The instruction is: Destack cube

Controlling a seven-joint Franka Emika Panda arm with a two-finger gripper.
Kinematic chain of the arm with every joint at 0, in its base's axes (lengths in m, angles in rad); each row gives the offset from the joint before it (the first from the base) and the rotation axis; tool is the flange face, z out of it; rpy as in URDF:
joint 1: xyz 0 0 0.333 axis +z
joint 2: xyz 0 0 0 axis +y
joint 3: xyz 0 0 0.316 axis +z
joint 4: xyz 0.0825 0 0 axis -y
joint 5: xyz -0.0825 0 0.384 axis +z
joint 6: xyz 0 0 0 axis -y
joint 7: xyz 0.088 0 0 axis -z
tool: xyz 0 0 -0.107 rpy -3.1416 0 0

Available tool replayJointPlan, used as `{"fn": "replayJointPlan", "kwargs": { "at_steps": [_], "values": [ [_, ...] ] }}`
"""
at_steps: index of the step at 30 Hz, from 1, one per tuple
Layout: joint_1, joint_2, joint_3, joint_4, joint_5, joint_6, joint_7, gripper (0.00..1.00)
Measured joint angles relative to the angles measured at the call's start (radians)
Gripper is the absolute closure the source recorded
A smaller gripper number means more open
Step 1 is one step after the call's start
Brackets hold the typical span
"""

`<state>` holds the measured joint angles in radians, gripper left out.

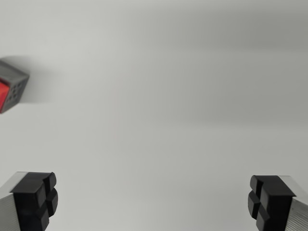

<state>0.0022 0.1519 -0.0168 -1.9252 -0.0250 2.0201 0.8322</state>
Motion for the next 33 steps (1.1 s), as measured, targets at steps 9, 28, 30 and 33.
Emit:
{"fn": "replayJointPlan", "kwargs": {
  "at_steps": [9, 28, 30, 33],
  "values": [
    [0.012, 0.0, 0.005, -0.015, 0.0, 0.017, 0.04, 0.0],
    [0.061, 0.009, 0.024, -0.06, 0.005, 0.078, 0.194, 0.0],
    [0.066, 0.011, 0.026, -0.064, 0.005, 0.083, 0.209, 0.0],
    [0.076, 0.015, 0.03, -0.07, 0.006, 0.096, 0.242, 0.0]
  ]
}}
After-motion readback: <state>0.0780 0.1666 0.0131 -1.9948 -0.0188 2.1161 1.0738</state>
